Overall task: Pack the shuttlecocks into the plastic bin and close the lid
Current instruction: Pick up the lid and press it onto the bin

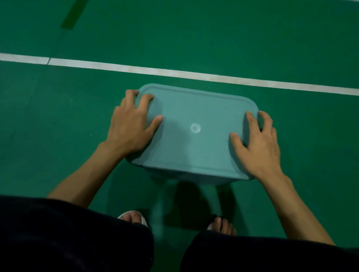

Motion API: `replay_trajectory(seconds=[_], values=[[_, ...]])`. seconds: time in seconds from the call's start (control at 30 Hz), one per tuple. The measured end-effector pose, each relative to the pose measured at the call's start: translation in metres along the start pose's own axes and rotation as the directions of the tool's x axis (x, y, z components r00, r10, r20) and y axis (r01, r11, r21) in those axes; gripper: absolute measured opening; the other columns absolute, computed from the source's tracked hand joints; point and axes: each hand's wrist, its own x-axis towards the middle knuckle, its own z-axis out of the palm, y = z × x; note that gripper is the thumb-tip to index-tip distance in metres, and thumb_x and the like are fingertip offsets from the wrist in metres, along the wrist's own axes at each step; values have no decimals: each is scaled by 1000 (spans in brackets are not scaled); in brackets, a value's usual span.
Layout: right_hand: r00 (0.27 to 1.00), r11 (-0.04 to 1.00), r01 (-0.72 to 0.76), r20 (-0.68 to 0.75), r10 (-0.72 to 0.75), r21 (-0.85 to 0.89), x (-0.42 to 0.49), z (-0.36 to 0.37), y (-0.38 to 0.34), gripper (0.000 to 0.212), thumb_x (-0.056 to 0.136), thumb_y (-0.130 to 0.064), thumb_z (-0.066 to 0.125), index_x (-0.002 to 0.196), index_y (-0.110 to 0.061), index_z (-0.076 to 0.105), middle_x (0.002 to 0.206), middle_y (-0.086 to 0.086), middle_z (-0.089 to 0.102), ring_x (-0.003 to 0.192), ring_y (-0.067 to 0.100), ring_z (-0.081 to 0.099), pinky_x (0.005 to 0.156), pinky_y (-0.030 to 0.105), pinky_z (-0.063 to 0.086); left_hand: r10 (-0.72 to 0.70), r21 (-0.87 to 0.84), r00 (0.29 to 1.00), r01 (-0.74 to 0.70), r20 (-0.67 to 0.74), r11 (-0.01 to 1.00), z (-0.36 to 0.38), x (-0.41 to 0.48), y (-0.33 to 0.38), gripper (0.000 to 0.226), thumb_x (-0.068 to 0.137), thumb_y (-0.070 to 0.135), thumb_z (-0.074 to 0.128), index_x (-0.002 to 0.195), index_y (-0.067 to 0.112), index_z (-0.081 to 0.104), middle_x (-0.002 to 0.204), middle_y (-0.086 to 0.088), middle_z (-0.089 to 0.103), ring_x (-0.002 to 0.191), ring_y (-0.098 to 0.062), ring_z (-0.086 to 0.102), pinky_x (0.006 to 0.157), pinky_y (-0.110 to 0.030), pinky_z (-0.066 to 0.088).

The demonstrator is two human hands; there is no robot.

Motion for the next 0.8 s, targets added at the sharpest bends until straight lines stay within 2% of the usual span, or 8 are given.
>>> replay_trajectory(seconds=[0.07, 0.2, 0.27, 0.43, 0.57, 0.63, 0.73, 0.8], values=[[999, 999, 14, -31, -15, -34, -1, 1, -2, 70, 92, -54, 49, 149, -17, 34, 157, 13, 23, 127, 41, 41, 99, 50, 45, -6, 21, 999, 7, -39, 1000, 0, 2, 3, 58, 97, 53, 51, 139, 14, 47, 135, -22, 43, 109, -44, 54, 90, -50, 48], [999, 994, 32, 4, -32, -108, -7, 9, -5, 75, 97, -54, 40, 157, -14, 23, 167, 13, 10, 137, 42, 33, 104, 53, 40, 13, 107, 1000, -16, 25, 994, 13, -6, -6, 72, 102, 56, 33, 160, 14, 25, 166, -20, 19, 149, -39, 27, 117, -54, 29], [999, 993, 36, 19, -34, -111, -6, 10, -3, 78, 96, -58, 37, 159, -15, 19, 170, 9, 4, 144, 41, 28, 106, 56, 38, 27, 85, 999, -30, 45, 996, 14, -5, -6, 76, 101, 58, 29, 162, 13, 21, 170, -16, 13, 153, -35, 22, 121, -54, 24], [999, 998, 13, -49, -17, -69, -2, 4, -10, 67, 92, -56, 52, 145, -18, 35, 164, 6, 19, 119, 39, 56, 89, 46, 50, 41, -79, 999, -42, -20, 996, 6, 7, -5, 67, 96, 47, 55, 145, 4, 40, 146, -21, 42, 120, -41, 51, 97, -49, 45], [981, 985, -88, -159, 111, 147, 15, 2, -6, 47, 97, -37, 54, 136, -11, 44, 144, 8, 47, 110, 39, 60, 87, 45, 48, -109, -304, 994, 106, 6, 947, 6, 31, -12, 50, 98, 36, 57, 132, 0, 50, 124, -19, 56, 112, -36, 54, 97, -45, 43], [961, 932, -211, -110, 253, 294, 22, 3, 1, 47, 98, -35, 57, 134, -6, 51, 132, 14, 60, 115, 38, 60, 92, 43, 47, -199, -461, 979, 201, 54, 864, 7, 38, -18, 41, 96, 35, 54, 124, 5, 60, 117, -14, 62, 107, -29, 57, 96, -43, 45], [932, 870, -281, -103, 349, 405, 22, 3, 6, 36, 95, -36, 59, 86, -1, 64, 80, 16, 67, 82, 40, 62, 69, 40, 47, -354, -762, 924, 334, 147, 555, 11, 39, -22, 17, 100, 20, 59, 110, 11, 68, 97, 0, 69, 86, -9, 63, 86, -33, 52], [916, 866, -284, -152, 372, 411, 21, 3, 3, 41, 93, -35, 59, 73, 1, 60, 67, 17, 61, 70, 40, 58, 63, 42, 46, -384, -833, 908, 341, 170, 436, 14, 38, -22, 15, 101, 13, 60, 112, 10, 70, 93, 5, 70, 79, -1, 63, 79, -23, 51]])
